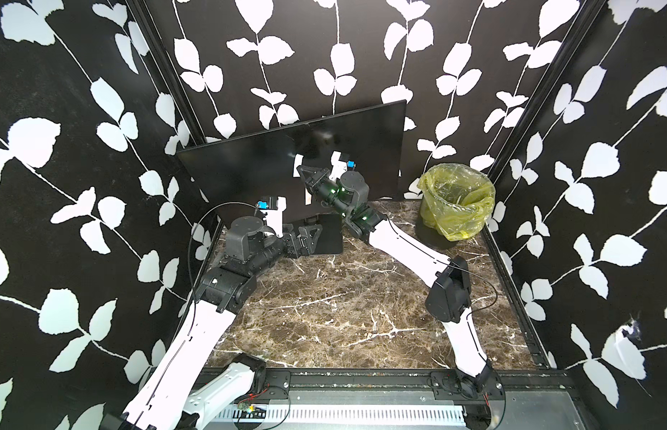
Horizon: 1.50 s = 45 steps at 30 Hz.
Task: Remove the sticky note from the monitor
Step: Tear off the sticky note from the monitor, then place the sticky note in the trash bin.
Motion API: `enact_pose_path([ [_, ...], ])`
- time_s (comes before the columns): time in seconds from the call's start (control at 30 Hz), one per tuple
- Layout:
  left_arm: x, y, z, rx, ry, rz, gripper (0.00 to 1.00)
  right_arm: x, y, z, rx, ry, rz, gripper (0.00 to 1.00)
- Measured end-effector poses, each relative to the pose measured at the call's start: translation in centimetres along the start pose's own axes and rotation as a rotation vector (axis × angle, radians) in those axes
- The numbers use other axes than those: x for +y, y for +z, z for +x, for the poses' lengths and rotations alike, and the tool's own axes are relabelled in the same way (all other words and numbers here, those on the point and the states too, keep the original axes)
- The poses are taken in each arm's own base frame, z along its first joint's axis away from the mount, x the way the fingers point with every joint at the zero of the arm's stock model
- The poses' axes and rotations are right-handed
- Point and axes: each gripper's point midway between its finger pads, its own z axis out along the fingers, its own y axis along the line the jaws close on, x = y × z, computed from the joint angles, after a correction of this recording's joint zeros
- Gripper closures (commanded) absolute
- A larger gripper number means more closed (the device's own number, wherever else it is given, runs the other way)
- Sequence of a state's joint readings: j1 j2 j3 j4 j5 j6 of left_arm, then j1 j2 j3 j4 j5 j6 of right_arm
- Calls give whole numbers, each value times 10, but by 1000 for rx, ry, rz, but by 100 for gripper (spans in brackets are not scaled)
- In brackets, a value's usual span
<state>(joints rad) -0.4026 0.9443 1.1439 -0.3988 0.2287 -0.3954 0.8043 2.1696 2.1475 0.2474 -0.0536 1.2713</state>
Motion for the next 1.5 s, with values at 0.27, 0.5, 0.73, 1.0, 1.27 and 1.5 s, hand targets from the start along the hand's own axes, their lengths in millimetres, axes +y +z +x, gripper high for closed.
enact_pose_path([
  [0.27, 0, 1, 0, 2, -1, -1, 1, 6, -7, 0, 16, -41, -2, 100],
  [0.5, 1, 1, 0, 2, -6, -2, 1, 18, -15, -1, 33, -84, -16, 100],
  [0.73, -1, 1, -2, -6, -21, 4, 1, 28, -36, -11, 44, -179, 16, 100],
  [1.0, -7, 19, -10, -19, -69, 56, 1, 28, -123, -80, 0, -496, 250, 100],
  [1.27, -12, 33, -18, -28, -81, 94, 1, 13, -244, -194, -100, -767, 625, 100],
  [1.5, -13, 44, -19, -22, -90, 113, 1, -19, -317, -256, -59, -888, 978, 100],
])
